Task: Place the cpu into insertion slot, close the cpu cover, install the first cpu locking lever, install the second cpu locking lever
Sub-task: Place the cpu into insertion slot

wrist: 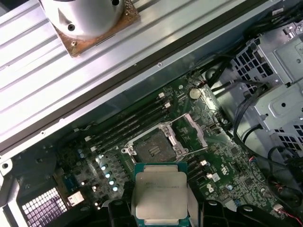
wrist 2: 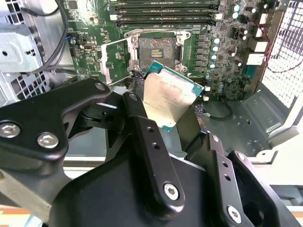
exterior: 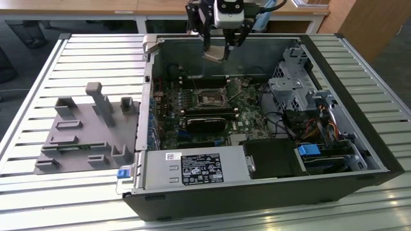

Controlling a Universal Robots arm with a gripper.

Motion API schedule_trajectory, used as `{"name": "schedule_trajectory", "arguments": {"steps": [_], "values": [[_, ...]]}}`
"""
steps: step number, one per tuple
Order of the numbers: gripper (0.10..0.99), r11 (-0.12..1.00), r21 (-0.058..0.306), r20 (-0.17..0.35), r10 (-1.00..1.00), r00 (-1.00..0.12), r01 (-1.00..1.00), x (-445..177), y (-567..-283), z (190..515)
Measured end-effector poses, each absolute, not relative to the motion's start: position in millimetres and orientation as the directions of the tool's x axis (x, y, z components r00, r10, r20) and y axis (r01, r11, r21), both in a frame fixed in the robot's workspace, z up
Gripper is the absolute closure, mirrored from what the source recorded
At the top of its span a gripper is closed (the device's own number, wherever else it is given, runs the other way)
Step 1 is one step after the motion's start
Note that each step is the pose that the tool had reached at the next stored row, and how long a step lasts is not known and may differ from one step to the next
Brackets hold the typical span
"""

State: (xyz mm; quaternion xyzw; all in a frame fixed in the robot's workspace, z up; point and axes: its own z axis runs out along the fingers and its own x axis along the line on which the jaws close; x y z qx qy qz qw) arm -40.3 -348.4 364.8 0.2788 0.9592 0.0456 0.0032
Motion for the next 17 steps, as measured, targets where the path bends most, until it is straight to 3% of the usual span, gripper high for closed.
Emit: {"name": "schedule_trajectory", "arguments": {"steps": [17], "values": [[0.561, 0.754, 0.089, 0.019, 0.653, -0.758, 0.651, -41.2, -348.2, 363.5]]}}
